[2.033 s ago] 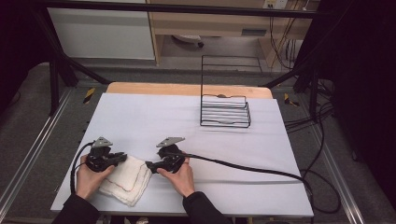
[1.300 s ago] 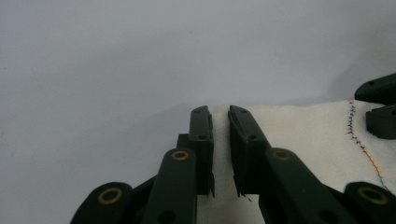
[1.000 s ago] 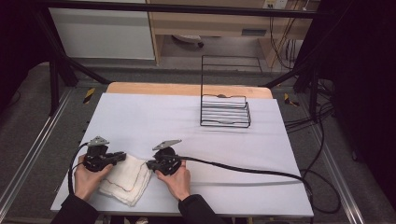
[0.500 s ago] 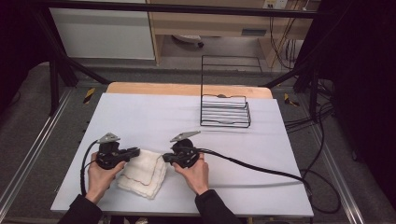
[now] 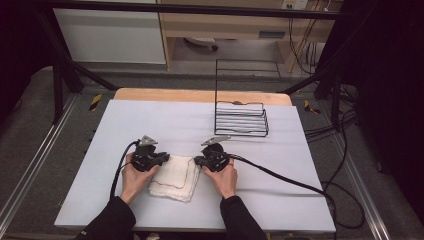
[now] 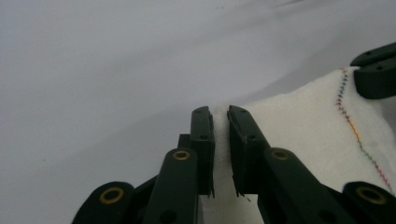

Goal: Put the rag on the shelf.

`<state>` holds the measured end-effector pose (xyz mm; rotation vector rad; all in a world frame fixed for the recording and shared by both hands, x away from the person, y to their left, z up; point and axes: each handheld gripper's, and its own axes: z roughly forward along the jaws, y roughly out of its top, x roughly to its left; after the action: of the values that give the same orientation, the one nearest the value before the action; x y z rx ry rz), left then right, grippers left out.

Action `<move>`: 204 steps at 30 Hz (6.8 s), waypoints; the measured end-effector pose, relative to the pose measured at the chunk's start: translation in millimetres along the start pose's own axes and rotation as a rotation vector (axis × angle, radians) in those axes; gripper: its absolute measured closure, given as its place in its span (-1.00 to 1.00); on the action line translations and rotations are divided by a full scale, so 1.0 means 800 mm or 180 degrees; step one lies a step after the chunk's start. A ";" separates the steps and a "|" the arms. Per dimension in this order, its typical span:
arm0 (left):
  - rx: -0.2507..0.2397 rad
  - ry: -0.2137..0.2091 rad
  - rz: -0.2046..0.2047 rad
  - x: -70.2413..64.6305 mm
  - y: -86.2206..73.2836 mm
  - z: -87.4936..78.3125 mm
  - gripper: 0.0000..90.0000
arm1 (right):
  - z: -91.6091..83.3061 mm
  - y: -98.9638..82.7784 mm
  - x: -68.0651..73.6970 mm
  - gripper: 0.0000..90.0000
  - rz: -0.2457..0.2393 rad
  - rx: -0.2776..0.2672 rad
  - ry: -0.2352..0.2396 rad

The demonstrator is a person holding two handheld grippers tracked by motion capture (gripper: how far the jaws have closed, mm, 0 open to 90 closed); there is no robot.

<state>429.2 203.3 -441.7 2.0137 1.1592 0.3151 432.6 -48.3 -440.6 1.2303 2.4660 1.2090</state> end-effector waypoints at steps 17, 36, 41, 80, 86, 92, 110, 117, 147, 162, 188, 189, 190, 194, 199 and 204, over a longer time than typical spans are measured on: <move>0.0036 0.0023 0.0062 0.015 -0.010 -0.008 0.21 | 0.016 -0.009 0.000 0.05 -0.0007 -0.0167 -0.0185; 0.0098 -0.0115 -0.0081 0.007 -0.009 -0.006 0.82 | 0.008 -0.012 0.009 0.86 0.0202 -0.0154 -0.0001; -0.0106 -0.0120 -0.0056 0.004 -0.007 -0.023 0.82 | -0.004 -0.009 0.014 0.86 0.0091 -0.0304 0.0048; -0.0981 -0.0182 0.0144 -0.031 0.012 -0.097 0.82 | -0.092 0.016 0.035 0.87 -0.0314 -0.1060 0.0211; -0.1080 -0.0159 0.0167 -0.037 0.016 -0.103 0.82 | -0.100 0.019 0.034 0.87 -0.0361 -0.1156 0.0191; -0.1163 -0.0130 0.0208 -0.044 0.024 -0.109 0.82 | -0.111 0.024 0.035 0.87 -0.0417 -0.1265 0.0169; -0.1443 -0.0120 0.0295 -0.063 0.049 -0.115 0.82 | -0.149 0.036 0.030 0.87 -0.0589 -0.1555 0.0042; -0.1539 -0.0169 0.0275 -0.072 0.062 -0.115 0.82 | -0.160 0.039 0.028 0.87 -0.0580 -0.1633 -0.0011; -0.1755 -0.0275 0.0347 -0.104 0.119 -0.106 0.83 | -0.214 0.052 0.006 0.86 -0.0573 -0.1887 -0.0231; -0.1850 -0.0331 0.0416 -0.123 0.149 -0.103 0.83 | -0.241 0.059 -0.008 0.87 -0.0546 -0.2026 -0.0359; -0.2015 -0.0379 0.0500 -0.149 0.201 -0.101 0.83 | -0.279 0.077 -0.029 0.87 -0.0503 -0.2264 -0.0551; -0.2018 -0.0377 0.0508 -0.149 0.203 -0.100 0.83 | -0.280 0.078 -0.029 0.87 -0.0485 -0.2286 -0.0551; -0.2035 -0.0383 0.0504 -0.150 0.205 -0.100 0.83 | -0.281 0.078 -0.030 0.87 -0.0500 -0.2300 -0.0560; -0.2075 -0.0407 0.0493 -0.153 0.211 -0.098 0.83 | -0.287 0.081 -0.033 0.87 -0.0487 -0.2343 -0.0583; -0.2088 -0.0428 0.0487 -0.156 0.219 -0.095 0.83 | -0.294 0.086 -0.036 0.87 -0.0479 -0.2381 -0.0620; -0.2128 -0.0436 0.0495 -0.159 0.229 -0.095 0.83 | -0.301 0.094 -0.039 0.87 -0.0503 -0.2412 -0.0670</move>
<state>431.3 85.5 -237.3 1.5015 0.6854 0.5510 394.3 -190.0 -232.7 0.8631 1.6498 1.6347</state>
